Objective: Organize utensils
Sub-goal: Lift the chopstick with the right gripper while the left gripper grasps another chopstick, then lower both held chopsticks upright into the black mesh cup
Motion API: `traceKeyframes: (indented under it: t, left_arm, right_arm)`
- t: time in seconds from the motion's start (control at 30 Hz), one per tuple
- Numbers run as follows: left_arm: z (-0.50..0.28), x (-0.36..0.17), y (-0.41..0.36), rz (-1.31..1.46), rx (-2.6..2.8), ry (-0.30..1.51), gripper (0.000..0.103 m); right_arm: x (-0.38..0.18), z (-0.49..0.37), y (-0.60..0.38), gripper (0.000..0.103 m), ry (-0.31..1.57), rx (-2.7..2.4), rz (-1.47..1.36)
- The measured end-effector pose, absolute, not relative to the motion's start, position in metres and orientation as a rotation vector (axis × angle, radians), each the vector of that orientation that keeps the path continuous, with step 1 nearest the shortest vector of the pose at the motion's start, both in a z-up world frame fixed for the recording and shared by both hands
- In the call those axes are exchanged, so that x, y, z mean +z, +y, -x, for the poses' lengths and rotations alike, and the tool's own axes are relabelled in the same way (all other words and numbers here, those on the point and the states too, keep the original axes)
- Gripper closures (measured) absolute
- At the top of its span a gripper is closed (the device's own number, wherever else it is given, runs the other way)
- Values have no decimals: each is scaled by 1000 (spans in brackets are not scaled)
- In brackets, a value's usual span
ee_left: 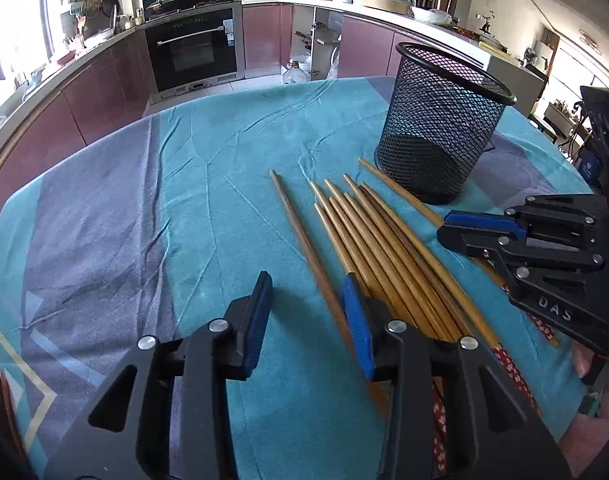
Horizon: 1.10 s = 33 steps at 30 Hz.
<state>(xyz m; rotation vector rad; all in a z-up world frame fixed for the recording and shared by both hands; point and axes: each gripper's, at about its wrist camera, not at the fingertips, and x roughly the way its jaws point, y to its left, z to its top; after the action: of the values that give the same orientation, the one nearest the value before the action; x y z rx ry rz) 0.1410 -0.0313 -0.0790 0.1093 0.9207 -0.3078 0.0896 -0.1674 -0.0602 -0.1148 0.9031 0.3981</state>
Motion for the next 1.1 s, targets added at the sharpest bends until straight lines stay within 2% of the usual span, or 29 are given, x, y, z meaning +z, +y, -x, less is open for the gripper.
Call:
traceKeyframes:
  t: [0.13,0.43,0.73,1.1]
  left_arm:
    - [-147,-77,-31,-74,-308,932,91]
    - [-136,-45,-20,9,-337,854,95]
    - [-120,37,-7,96,-467,674,95]
    - [-122,127,-9,192,-580,476,96]
  right_arm:
    - [-58,-87,-170,98,899,416,88]
    - [-15,-66,-192,98,775,489,19]
    - [50,-53,-223,98,569,532,-85]
    - [99,-71,-242,98,409,520,-109]
